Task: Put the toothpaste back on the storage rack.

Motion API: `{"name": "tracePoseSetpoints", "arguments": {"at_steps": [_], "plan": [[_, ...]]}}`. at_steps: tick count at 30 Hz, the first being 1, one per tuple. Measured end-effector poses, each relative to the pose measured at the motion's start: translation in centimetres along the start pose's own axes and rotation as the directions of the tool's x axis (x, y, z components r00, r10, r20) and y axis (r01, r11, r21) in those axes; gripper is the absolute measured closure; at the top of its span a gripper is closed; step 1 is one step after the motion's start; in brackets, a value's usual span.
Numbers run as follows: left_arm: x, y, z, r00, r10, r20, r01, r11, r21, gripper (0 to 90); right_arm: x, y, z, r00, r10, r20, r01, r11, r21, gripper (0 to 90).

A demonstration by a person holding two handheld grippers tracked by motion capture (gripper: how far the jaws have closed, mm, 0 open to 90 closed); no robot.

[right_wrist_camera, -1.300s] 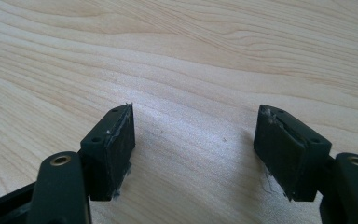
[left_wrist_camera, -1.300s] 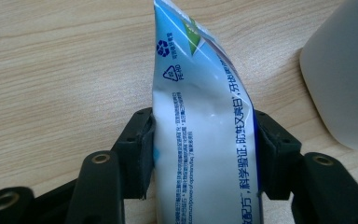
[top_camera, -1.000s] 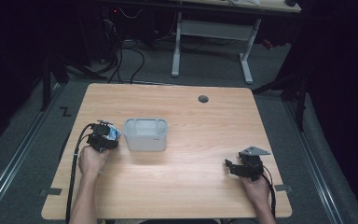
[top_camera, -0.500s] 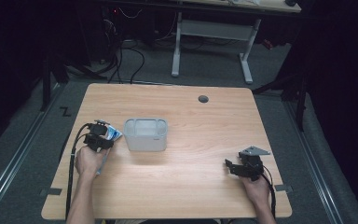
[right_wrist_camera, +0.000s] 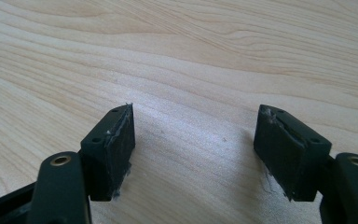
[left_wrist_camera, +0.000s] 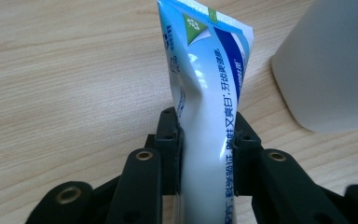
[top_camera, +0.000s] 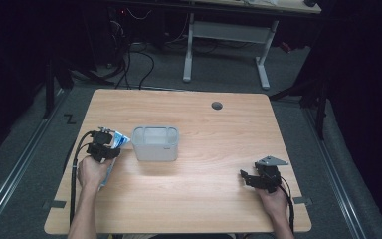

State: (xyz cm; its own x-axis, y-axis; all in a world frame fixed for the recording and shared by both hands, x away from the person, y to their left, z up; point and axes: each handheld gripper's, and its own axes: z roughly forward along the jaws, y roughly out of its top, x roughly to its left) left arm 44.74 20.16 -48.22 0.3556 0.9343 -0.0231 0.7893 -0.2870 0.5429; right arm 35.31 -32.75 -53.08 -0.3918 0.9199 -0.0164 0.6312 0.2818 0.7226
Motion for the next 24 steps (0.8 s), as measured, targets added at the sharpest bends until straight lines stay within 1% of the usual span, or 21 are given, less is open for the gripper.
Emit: {"name": "tracePoseSetpoints", "arguments": {"at_steps": [1, 2, 4, 5, 8, 9, 10, 12, 14, 17, 19, 24], "plan": [[0.0, -0.1, -0.4, 0.9999, 0.010, -0.005, -0.010, 0.9999, -0.007, 71.2, 0.0, 0.0, 0.0, 1.0000, 0.000, 0.000, 0.000, 1.000, 0.000, 29.2], [0.0, -0.1, -0.4, 0.9999, 0.010, -0.005, -0.010, 0.9999, -0.007, 71.3, 0.0, 0.0, 0.0, 1.0000, 0.000, 0.000, 0.000, 1.000, 0.000, 29.2], [-0.1, -0.2, -1.0, 0.9999, 0.014, -0.004, -0.014, 0.9996, -0.025, 71.3, 0.0, 0.0, 0.0, 1.0000, 0.000, 0.000, 0.000, 1.000, 0.000, 29.2], [-0.1, -0.2, -1.0, 0.9999, 0.014, -0.004, -0.014, 0.9996, -0.025, 71.4, 0.0, 0.0, 0.0, 1.0000, 0.000, 0.000, 0.000, 1.000, 0.000, 29.2], [-0.2, -0.2, -1.7, 0.9999, 0.016, 0.004, -0.016, 0.9989, -0.044, 71.3, 0.0, 0.0, 0.0, 1.0000, 0.000, 0.000, 0.000, 1.000, 0.000, 29.2], [-0.3, -0.2, -2.0, 0.9998, 0.020, 0.003, -0.020, 0.9987, -0.047, 71.4, 0.0, 0.0, 0.0, 1.0000, -0.001, -0.001, 0.001, 1.000, 0.000, 29.2], [-0.5, -0.1, -2.6, 0.9994, 0.034, -0.003, -0.035, 0.9978, -0.057, 71.4, 0.0, 0.0, 0.0, 1.0000, 0.000, -0.001, 0.000, 1.000, 0.000, 29.2], [-0.6, 0.0, -2.9, 0.9991, 0.042, -0.006, -0.042, 0.9971, -0.063, 71.4, 0.0, 0.0, 0.0, 1.0000, -0.001, -0.001, 0.001, 1.000, 0.000, 29.2], [-0.9, 0.2, -4.0, 0.9985, 0.055, -0.003, -0.055, 0.9944, -0.090, 71.5, 0.0, 0.0, 0.0, 1.0000, 0.000, -0.001, 0.000, 1.000, 0.000, 29.2], [-1.1, 0.4, -4.9, 0.9983, 0.058, 0.008, -0.057, 0.9916, -0.116, 71.5, 0.0, 0.0, 0.0, 1.0000, -0.001, -0.001, 0.001, 1.000, 0.000, 29.2], [-1.1, 0.4, -5.2, 0.9982, 0.060, 0.008, -0.059, 0.9908, -0.122, 71.5, 0.0, 0.0, 0.0, 1.0000, -0.001, -0.002, 0.001, 1.000, 0.000, 29.2], [-0.9, 0.4, -6.3, 0.9984, 0.050, 0.029, -0.045, 0.9872, -0.153, 71.5, 0.0, 0.0, 0.0, 1.0000, 0.001, -0.002, -0.001, 1.000, 0.001, 29.1]]}}
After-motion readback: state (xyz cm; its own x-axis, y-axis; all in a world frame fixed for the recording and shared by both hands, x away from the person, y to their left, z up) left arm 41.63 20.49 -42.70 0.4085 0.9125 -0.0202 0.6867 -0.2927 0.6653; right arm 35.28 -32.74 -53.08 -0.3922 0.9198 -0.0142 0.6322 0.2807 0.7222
